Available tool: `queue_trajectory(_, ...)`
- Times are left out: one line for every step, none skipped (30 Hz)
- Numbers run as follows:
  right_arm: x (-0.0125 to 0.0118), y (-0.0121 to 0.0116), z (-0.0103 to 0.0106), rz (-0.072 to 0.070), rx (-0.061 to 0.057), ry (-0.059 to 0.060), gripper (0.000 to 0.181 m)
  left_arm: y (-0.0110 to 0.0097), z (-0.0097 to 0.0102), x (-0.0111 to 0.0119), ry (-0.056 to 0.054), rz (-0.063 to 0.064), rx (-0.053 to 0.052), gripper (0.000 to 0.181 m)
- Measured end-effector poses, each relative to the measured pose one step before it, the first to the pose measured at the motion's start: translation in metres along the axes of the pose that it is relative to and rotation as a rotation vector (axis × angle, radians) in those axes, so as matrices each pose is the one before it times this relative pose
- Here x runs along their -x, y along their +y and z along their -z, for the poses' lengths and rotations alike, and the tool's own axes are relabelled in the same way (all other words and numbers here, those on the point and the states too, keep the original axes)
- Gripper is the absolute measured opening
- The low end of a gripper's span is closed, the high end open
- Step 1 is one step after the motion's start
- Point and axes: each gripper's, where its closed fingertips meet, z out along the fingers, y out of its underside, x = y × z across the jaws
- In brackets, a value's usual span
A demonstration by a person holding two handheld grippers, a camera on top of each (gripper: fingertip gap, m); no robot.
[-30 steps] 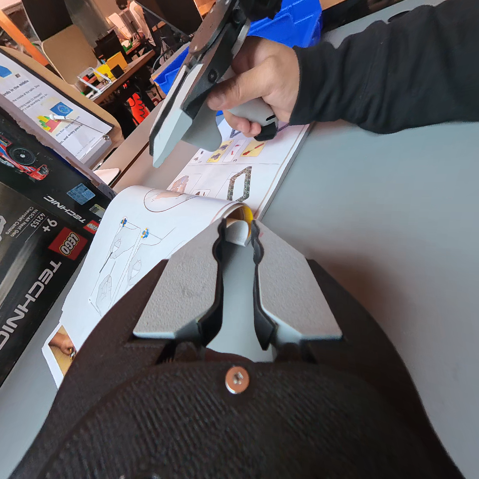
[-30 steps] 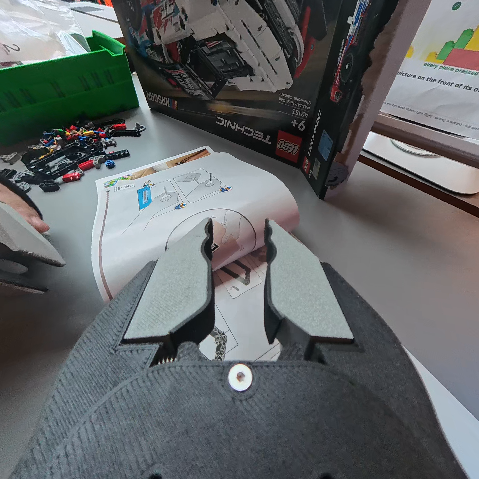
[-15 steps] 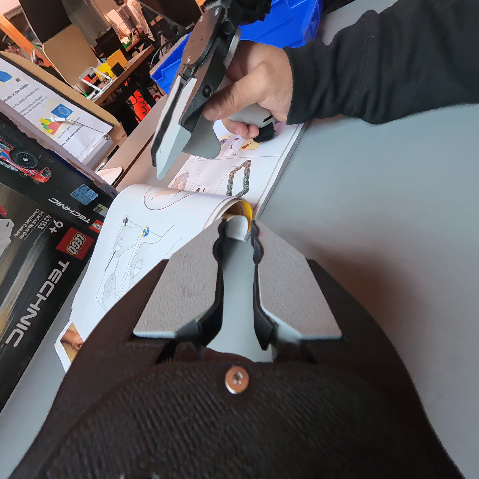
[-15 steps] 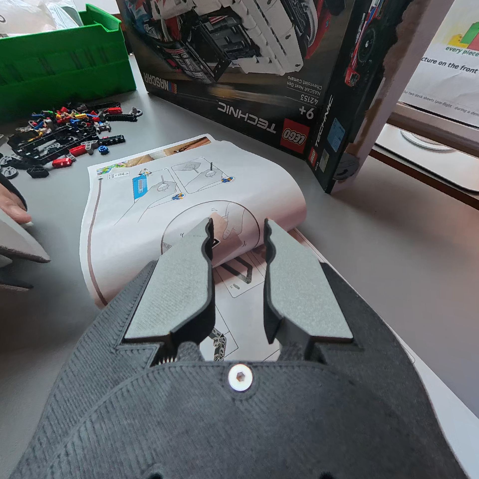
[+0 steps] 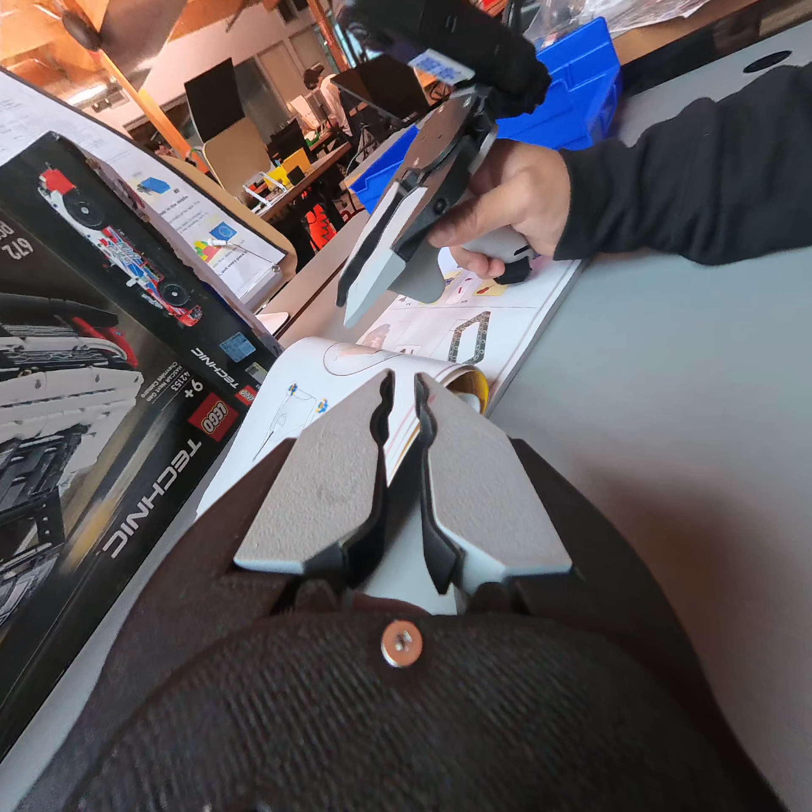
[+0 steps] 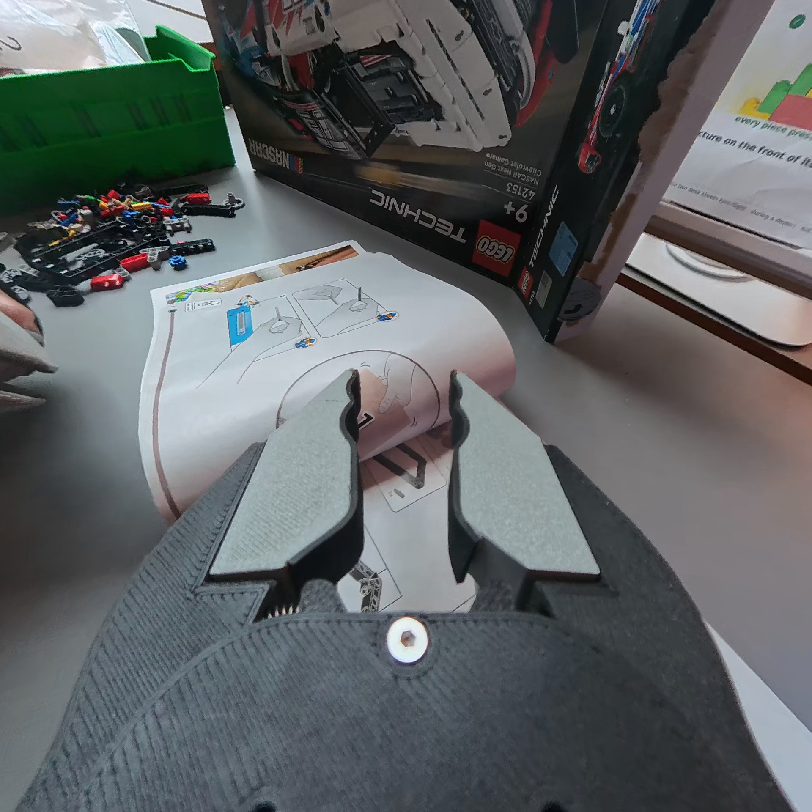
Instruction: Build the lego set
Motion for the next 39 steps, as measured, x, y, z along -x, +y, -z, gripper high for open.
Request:
queue_trajectory(-0.00175,-0.00127,0.00057,0.0118,-0.0069,0.0166,0.038,0.00079,-0.00011,0.00101,-0.0049,-0.0002,0.0043,0.006)
queue_trajectory(-0.00165,-0.00144,0.00081,0.0142,-0.0078,0.0172,0.038,0.00011,0.00018,-0.00018,0.0012,-0.0015,0.0002,0.006)
queue_trajectory(-0.00097,-0.00148,0.00075,0.0108,-0.0079,0.0110,0.039,-0.00031,0.00012,-0.00103,0.0044,-0.0016,-0.0014,0.006)
queue_trajectory(-0.00012,-0.00095,0.00050,0.0021,-0.0057,0.0038,0.041,-0.00020,-0.00001,-0.00120,0.0047,-0.0032,-0.0001,0.007)
queue_trajectory(-0.00051,-0.00014,0.00014,-0.0066,-0.0011,0.0023,0.044,0.00013,-0.00018,-0.00095,0.0019,-0.0048,0.0021,0.007)
queue_trajectory(-0.00092,0.00054,-0.00028,-0.0115,0.0010,0.0026,0.049,0.00025,-0.00020,-0.00060,0.0005,-0.0054,0.0026,0.007)
queue_trajectory(-0.00064,0.00057,-0.00048,-0.0116,0.0010,-0.0020,0.052,-0.00017,0.00011,-0.00023,-0.0013,-0.0045,-0.0002,0.006)
queue_trajectory(-0.00038,0.00063,-0.00025,-0.0091,0.0011,-0.0039,0.052,-0.00064,0.00028,0.00007,-0.0018,-0.0023,-0.0032,0.007)
queue_trajectory(-0.00092,0.00052,-0.00012,-0.0064,-0.0002,-0.0003,0.052,-0.00086,0.00039,0.00041,-0.0022,0.0001,-0.0044,0.007)
queue_trajectory(-0.00102,0.00035,0.00016,-0.0051,-0.0005,0.0016,0.052,-0.00083,0.00039,0.00048,-0.0018,0.0019,-0.0043,0.007)
queue_trajectory(-0.00073,0.00012,0.00008,-0.0044,-0.0012,0.0006,0.052,-0.00005,0.00014,-0.00006,0.0026,0.0027,-0.0010,0.006)
queue_trajectory(-0.00030,-0.00004,0.00014,-0.0031,-0.0018,-0.0003,0.052,0.00050,-0.00016,-0.00026,0.0014,0.0002,0.0027,0.006)
queue_trajectory(-0.00035,-0.00013,0.00020,-0.0013,-0.0008,0.0007,0.052,0.00012,-0.00019,-0.00007,-0.0009,-0.0024,0.0011,0.006)
queue_trajectory(-0.00015,-0.00002,0.00007,0.0000,-0.0004,0.0010,0.052,-0.00008,-0.00020,-0.00044,0.0012,-0.0019,-0.0003,0.006)
queue_trajectory(0.00012,0.00002,-0.00007,-0.0001,0.0004,-0.0007,0.052,0.00038,-0.00030,-0.00043,0.0017,-0.0009,0.0020,0.007)
queue_trajectory(0.00007,0.00017,-0.00008,-0.0003,0.0017,-0.0008,0.053,0.00047,-0.00017,-0.00008,0.0004,-0.0005,0.0025,0.007)
queue_trajectory(0.00006,0.00022,-0.00004,0.0003,0.0020,-0.0003,0.053,0.00031,-0.00011,-0.00006,0.0015,0.0007,0.0018,0.007)
queue_trajectory(-0.00045,0.00061,0.00021,0.0004,0.0056,0.0018,0.053,0.00041,-0.00005,0.00011,0.0005,0.0014,0.0022,0.007)
queue_trajectory(-0.00106,0.00137,0.00078,-0.0025,0.0141,0.0042,0.051,0.00025,-0.00005,0.00014,0.0000,0.0013,0.0010,0.007)
queue_trajectory(-0.00144,0.00150,0.00110,-0.0052,0.0171,0.0040,0.050,0.00023,-0.00005,-0.00024,0.0028,0.0013,0.0009,0.007)
queue_trajectory(-0.00164,0.00038,0.00149,-0.0059,0.0076,0.0036,0.050,0.00044,-0.00021,-0.00008,0.0007,0.0014,0.0026,0.007)
queue_trajectory(-0.00166,-0.00085,0.00177,-0.0058,-0.0034,0.0030,0.050,0.00082,-0.00036,0.00010,0.0000,0.0012,0.0046,0.007)
queue_trajectory(-0.00175,-0.00131,0.00192,-0.0056,-0.0069,0.0029,0.050,0.00087,-0.00028,0.00062,-0.0027,0.0022,0.0059,0.007)
queue_trajectory(-0.00202,-0.00149,0.00201,-0.0047,-0.0067,0.0044,0.049,0.00041,-0.00001,0.00130,-0.0070,0.0023,0.0030,0.007)
queue_trajectory(-0.00244,-0.00148,0.00214,-0.0043,-0.0077,0.0060,0.049,0.00001,0.00022,0.00121,-0.0043,0.0035,-0.0005,0.007)
queue_trajectory(-0.00227,-0.00144,0.00175,-0.0058,-0.0087,0.0050,0.049,0.00005,0.00010,0.00050,0.0008,0.0057,-0.0015,0.007)
queue_trajectory(-0.00161,-0.00111,0.00134,-0.0090,-0.0089,0.0007,0.049,0.00026,0.00002,0.00063,-0.0002,0.0060,0.0005,0.007)
queue_trajectory(-0.00058,-0.00078,0.00081,-0.0108,-0.0069,-0.0056,0.049,0.00069,-0.00024,0.00017,0.0009,0.0031,0.0029,0.007)
queue_trajectory(0.00019,-0.00027,0.00013,-0.0108,-0.0030,-0.0075,0.050,0.00056,-0.00038,-0.00024,0.0012,-0.0005,0.0030,0.007)
queue_trajectory(0.00060,0.00006,-0.00017,-0.0080,-0.0004,-0.0075,0.050,0.00039,-0.00041,-0.00048,0.0003,-0.0034,0.0013,0.007)
queue_trajectory(0.00105,0.00007,-0.00020,-0.0024,0.0011,-0.0058,0.050,0.00042,-0.00041,-0.00069,0.0013,-0.0036,0.0019,0.007)
queue_trajectory(0.00106,-0.00021,-0.00016,0.0032,0.0008,-0.0020,0.050,0.00085,-0.00052,-0.00063,0.0022,-0.0029,0.0037,0.007)
queue_trajectory(0.00130,-0.00036,-0.00014,0.0076,0.0001,-0.0002,0.050,0.00095,-0.00046,-0.00048,0.0016,-0.0028,0.0041,0.007)
queue_trajectory(0.00119,-0.00029,-0.00015,0.0094,0.0017,0.0013,0.050,0.00071,-0.00035,-0.00023,0.0007,-0.0025,0.0033,0.007)
queue_trajectory(0.00134,-0.00035,-0.00032,0.0091,0.0018,0.0007,0.050,0.00041,-0.00028,0.00032,-0.0013,0.0001,0.0014,0.007)
queue_trajectory(0.00137,-0.00010,-0.00037,0.0076,0.0016,-0.0004,0.049,0.00032,-0.00009,0.00013,0.0012,0.0020,0.0009,0.007)
queue_trajectory(0.00118,0.00034,-0.00067,0.0060,0.0028,-0.0009,0.049,0.00032,0.00001,0.00039,-0.0004,0.0021,0.0005,0.007)
queue_trajectory(0.00093,0.00066,-0.00072,0.0045,0.0041,-0.0012,0.050,0.00012,0.00006,0.00062,-0.0018,0.0006,0.0000,0.007)
queue_trajectory(0.00067,0.00086,-0.00090,0.0031,0.0046,-0.0014,0.050,0.00004,0.00010,0.00034,-0.0009,0.0009,-0.0002,0.007)
